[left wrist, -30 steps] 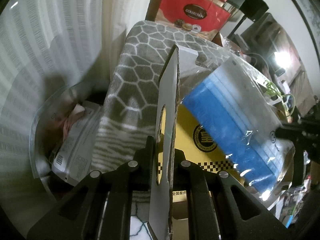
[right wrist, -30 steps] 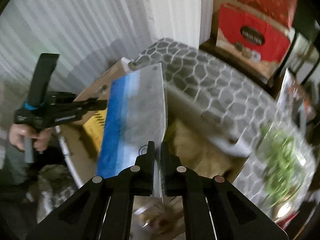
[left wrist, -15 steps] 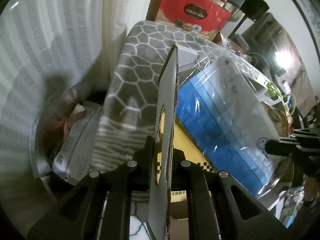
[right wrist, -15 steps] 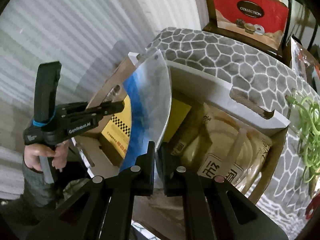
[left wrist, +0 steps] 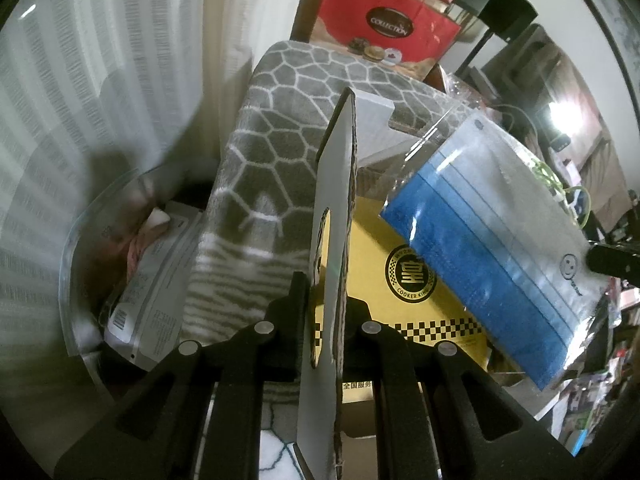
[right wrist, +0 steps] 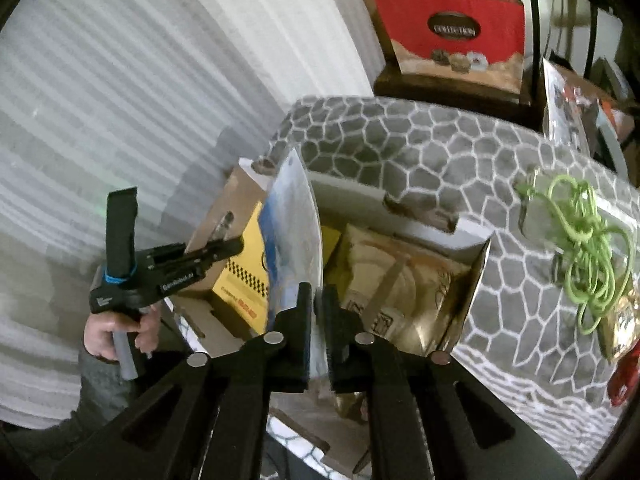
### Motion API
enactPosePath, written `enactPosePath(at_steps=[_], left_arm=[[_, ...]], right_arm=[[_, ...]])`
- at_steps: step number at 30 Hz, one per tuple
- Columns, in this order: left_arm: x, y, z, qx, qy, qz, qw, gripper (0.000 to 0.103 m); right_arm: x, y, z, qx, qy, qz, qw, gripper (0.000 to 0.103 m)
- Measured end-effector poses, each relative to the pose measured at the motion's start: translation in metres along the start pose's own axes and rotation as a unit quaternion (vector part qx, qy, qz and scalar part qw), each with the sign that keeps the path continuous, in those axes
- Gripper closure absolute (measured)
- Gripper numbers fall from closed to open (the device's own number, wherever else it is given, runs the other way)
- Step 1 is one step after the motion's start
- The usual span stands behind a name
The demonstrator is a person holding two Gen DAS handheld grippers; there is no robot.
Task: Organize objects
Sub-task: 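Lower the white-blue bag upright into the tray and open the right gripper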
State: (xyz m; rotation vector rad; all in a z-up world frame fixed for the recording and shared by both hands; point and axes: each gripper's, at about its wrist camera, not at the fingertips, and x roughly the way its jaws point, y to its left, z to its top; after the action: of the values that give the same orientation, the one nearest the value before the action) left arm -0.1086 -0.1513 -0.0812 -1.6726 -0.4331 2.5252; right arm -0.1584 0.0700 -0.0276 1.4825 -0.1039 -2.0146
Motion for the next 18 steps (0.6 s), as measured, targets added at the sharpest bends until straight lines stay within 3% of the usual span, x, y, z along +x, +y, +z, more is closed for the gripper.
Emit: enactPosePath(at_steps=[1, 2, 3, 8, 13, 14, 15, 16, 18], left_arm=[[0.0, 0.0, 0.0, 0.0, 0.0, 0.0, 1.0, 0.094], [0.0, 0.0, 0.0, 0.0, 0.0, -0.001, 1.0, 0.094], [0.0, 0.0, 0.0, 0.0, -0.001, -0.002, 1.0, 0.094], [-0.001, 0.002, -0.001, 0.001, 0.0, -0.004, 1.0, 0.094], [0.0, 0.0, -0.001, 0.002, -0.001, 0.002, 1.0, 0.094], [0.0, 0.0, -0.001, 0.002, -0.001, 0.001, 1.0, 0.094], [0.0, 0.0, -0.001, 0.001, -0.001, 0.001, 1.0, 0.094], [0.0, 0.0, -0.001, 0.0, 0.0, 0.001, 1.0, 0.094], [0.0, 0.001, -0.001, 0.0, 0.0, 0.001, 1.0, 0.094]], right_arm=[[0.0, -0.004, -0.001, 0.013, 0.001, -0.001, 1.0, 0.087], [-0.001, -0.008, -0.003, 0.025, 0.0, 0.002, 1.0, 0.07], [-0.002, -0.012, -0.007, 0.037, -0.003, 0.006, 0.999, 0.063], [-0.014, -0.026, -0.034, 0.075, -0.022, 0.061, 0.995, 0.063], [-0.012, -0.021, -0.041, 0.079, -0.025, 0.054, 0.995, 0.063], [-0.008, -0.019, -0.04, 0.08, -0.023, 0.047, 0.995, 0.066], [-0.006, -0.017, -0.038, 0.077, -0.026, 0.037, 0.996, 0.083], [-0.003, -0.015, -0.036, 0.071, -0.03, 0.028, 0.997, 0.091], [-0.002, -0.009, -0.031, 0.054, -0.043, 0.002, 0.998, 0.097]])
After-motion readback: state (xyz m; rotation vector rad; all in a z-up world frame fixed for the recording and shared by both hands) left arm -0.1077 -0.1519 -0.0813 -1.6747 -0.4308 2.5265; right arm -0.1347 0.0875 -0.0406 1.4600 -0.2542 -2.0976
